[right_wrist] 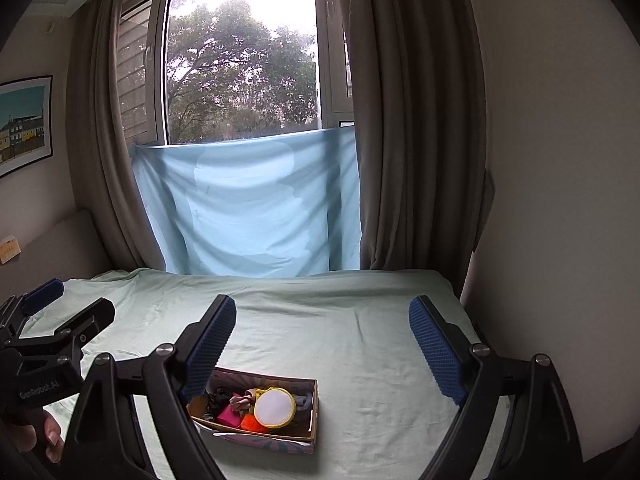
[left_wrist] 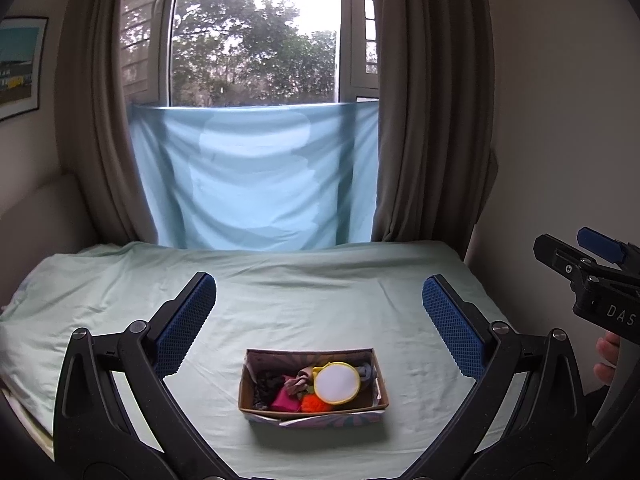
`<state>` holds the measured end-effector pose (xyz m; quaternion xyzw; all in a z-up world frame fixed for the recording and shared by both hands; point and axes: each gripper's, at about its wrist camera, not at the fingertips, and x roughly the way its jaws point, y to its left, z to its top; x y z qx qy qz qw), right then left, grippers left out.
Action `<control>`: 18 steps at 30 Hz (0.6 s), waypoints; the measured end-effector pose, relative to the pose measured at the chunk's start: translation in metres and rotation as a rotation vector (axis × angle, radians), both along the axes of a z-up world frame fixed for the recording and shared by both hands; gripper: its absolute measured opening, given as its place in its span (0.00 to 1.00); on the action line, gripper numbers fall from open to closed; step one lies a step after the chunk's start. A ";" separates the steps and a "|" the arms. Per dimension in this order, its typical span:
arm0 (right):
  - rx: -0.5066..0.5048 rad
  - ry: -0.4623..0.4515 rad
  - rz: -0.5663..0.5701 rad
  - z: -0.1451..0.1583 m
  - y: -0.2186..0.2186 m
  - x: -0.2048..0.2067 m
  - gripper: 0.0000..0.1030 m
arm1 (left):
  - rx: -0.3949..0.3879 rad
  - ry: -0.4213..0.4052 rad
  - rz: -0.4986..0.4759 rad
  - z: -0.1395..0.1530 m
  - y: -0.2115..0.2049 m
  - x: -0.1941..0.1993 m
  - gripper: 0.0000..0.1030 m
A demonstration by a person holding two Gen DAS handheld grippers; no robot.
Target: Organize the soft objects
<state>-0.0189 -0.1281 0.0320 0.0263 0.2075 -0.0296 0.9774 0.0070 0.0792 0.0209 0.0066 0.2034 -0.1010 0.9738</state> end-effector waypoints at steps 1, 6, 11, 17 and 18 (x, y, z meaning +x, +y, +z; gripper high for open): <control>-0.001 -0.002 0.000 0.000 0.000 0.000 0.84 | -0.001 0.002 -0.001 0.000 0.000 0.000 1.00; -0.002 -0.001 -0.001 0.001 -0.001 0.002 0.84 | -0.003 0.005 -0.003 0.000 -0.001 0.001 1.00; -0.001 -0.003 0.000 0.001 -0.001 0.001 0.84 | -0.006 0.007 -0.004 0.001 -0.001 0.002 1.00; 0.000 0.001 0.002 0.002 -0.001 0.004 0.84 | -0.006 0.006 -0.003 0.001 -0.002 0.002 1.00; 0.000 0.000 0.002 0.002 -0.001 0.003 0.84 | -0.007 0.007 -0.004 0.001 -0.001 0.003 1.00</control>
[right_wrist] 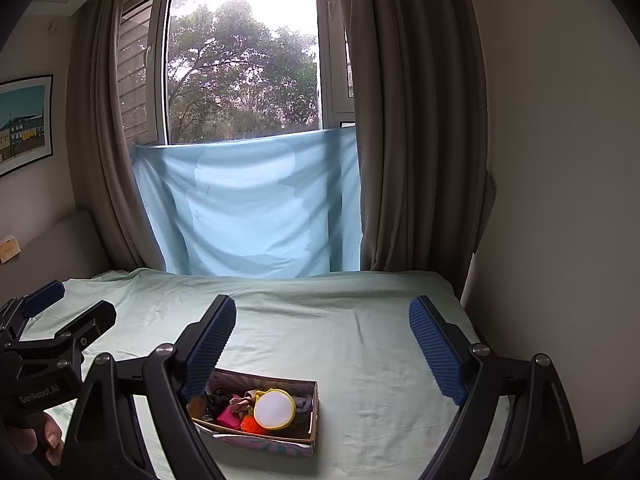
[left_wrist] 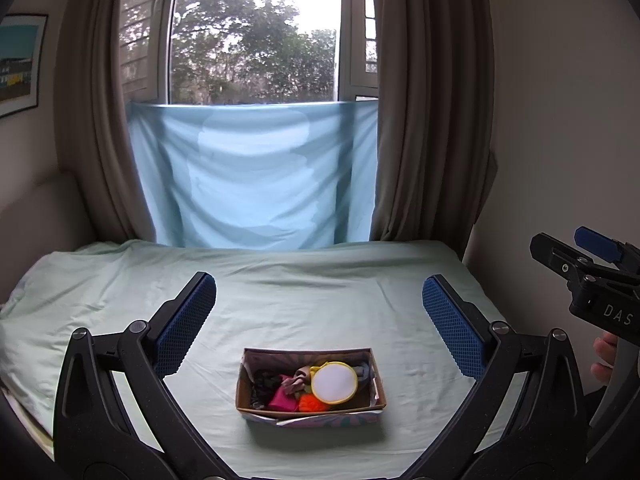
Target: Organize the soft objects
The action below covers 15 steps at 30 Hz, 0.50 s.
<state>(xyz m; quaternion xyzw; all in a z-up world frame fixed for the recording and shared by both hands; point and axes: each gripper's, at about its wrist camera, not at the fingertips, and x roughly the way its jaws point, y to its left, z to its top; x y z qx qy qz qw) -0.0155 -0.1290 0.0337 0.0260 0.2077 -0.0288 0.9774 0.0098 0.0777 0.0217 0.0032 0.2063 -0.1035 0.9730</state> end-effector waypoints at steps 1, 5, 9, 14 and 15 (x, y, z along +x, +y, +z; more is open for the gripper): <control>0.000 0.000 0.000 0.000 0.000 0.000 0.84 | -0.001 0.000 0.000 0.000 0.000 0.000 1.00; 0.000 0.001 0.000 0.000 0.000 0.000 0.84 | 0.000 0.000 0.002 0.000 0.000 0.001 1.00; 0.001 0.001 0.001 0.000 0.000 0.001 0.84 | 0.007 -0.001 0.005 -0.002 -0.001 0.002 1.00; 0.000 0.005 0.000 -0.001 0.000 0.003 0.84 | 0.037 -0.038 0.020 -0.001 -0.005 -0.003 1.00; 0.000 0.008 0.000 -0.001 0.001 0.003 0.84 | 0.041 -0.042 0.021 -0.001 -0.006 -0.003 1.00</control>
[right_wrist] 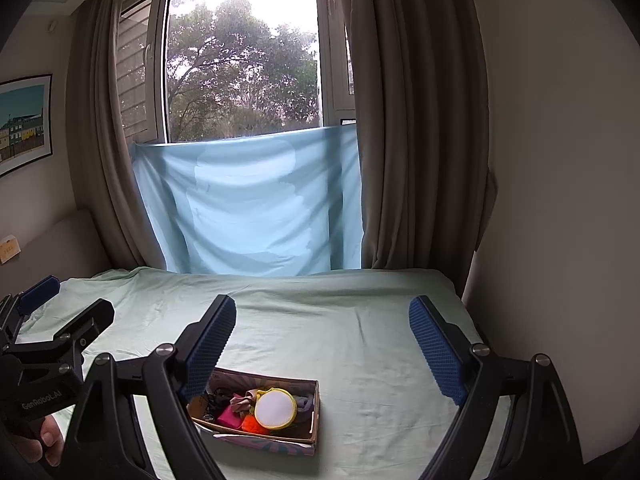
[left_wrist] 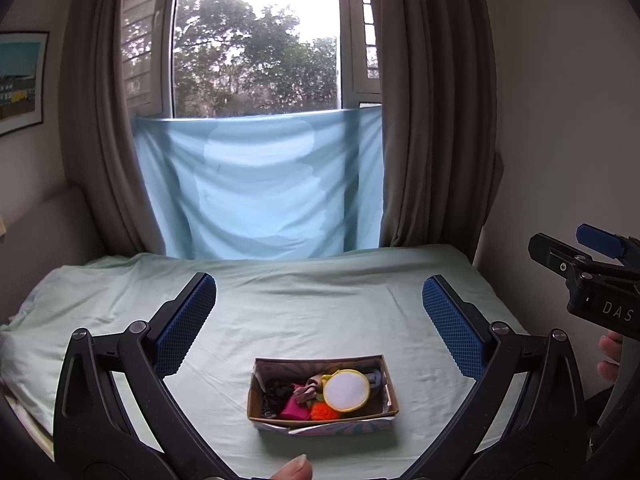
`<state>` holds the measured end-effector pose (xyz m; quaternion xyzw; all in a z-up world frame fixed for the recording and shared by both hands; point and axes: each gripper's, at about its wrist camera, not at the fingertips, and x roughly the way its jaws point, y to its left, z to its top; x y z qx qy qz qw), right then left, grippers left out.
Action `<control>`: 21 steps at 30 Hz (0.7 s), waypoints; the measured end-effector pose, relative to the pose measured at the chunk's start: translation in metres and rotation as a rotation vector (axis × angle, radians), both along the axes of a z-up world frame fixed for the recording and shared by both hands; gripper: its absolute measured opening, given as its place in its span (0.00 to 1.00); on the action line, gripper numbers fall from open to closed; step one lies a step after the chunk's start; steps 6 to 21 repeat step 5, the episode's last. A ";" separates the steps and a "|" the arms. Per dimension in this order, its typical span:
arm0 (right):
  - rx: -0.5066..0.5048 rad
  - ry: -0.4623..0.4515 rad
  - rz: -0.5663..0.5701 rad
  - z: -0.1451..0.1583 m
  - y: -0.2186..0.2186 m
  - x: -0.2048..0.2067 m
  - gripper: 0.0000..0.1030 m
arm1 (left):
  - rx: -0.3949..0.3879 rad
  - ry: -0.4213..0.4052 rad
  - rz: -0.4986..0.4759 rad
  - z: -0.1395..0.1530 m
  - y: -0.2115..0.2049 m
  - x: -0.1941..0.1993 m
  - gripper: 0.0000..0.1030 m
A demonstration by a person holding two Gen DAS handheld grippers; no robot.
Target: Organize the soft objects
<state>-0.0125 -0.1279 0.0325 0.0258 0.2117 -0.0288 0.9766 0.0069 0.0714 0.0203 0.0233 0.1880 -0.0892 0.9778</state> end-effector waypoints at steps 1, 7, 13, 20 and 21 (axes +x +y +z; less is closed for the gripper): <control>0.002 0.003 0.001 -0.001 0.000 0.001 0.84 | 0.003 -0.001 0.000 0.000 -0.001 0.000 1.00; 0.005 0.022 0.000 -0.005 0.001 0.009 0.84 | -0.005 0.007 -0.019 -0.004 -0.003 0.005 1.00; 0.005 0.022 0.000 -0.005 0.001 0.009 0.84 | -0.005 0.007 -0.019 -0.004 -0.003 0.005 1.00; 0.005 0.022 0.000 -0.005 0.001 0.009 0.84 | -0.005 0.007 -0.019 -0.004 -0.003 0.005 1.00; 0.005 0.022 0.000 -0.005 0.001 0.009 0.84 | -0.005 0.007 -0.019 -0.004 -0.003 0.005 1.00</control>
